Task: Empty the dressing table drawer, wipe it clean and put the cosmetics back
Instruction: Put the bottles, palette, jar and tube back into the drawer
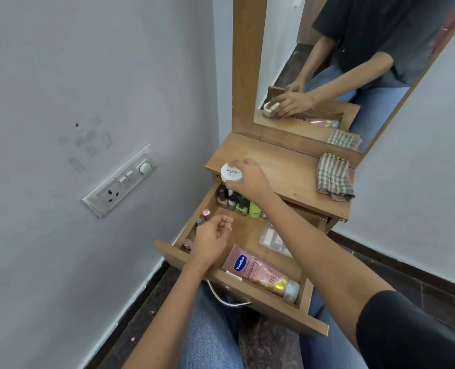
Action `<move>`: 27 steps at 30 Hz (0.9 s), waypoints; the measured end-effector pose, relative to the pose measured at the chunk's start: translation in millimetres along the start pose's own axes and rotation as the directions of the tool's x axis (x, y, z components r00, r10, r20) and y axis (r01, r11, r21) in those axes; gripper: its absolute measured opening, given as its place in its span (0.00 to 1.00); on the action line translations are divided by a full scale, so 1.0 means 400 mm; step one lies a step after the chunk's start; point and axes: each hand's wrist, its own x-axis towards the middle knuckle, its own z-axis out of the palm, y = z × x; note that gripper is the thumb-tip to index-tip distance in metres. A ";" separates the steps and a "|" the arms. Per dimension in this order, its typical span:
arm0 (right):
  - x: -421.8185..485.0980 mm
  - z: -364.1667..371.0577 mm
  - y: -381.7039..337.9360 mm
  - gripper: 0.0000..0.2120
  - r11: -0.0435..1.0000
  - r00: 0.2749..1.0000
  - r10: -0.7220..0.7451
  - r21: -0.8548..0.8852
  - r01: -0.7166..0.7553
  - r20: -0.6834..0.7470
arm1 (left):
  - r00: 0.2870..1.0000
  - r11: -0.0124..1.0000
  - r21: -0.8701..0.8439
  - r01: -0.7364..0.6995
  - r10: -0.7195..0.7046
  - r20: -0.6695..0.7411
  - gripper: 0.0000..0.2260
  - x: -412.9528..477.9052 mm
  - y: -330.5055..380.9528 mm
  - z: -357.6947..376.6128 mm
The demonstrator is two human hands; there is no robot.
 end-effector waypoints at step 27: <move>-0.223 0.228 0.101 0.17 0.993 0.990 0.093 -0.079 -0.085 0.106 | 0.986 0.999 0.045 -0.003 -0.005 0.167 0.24 -0.145 -0.043 -0.118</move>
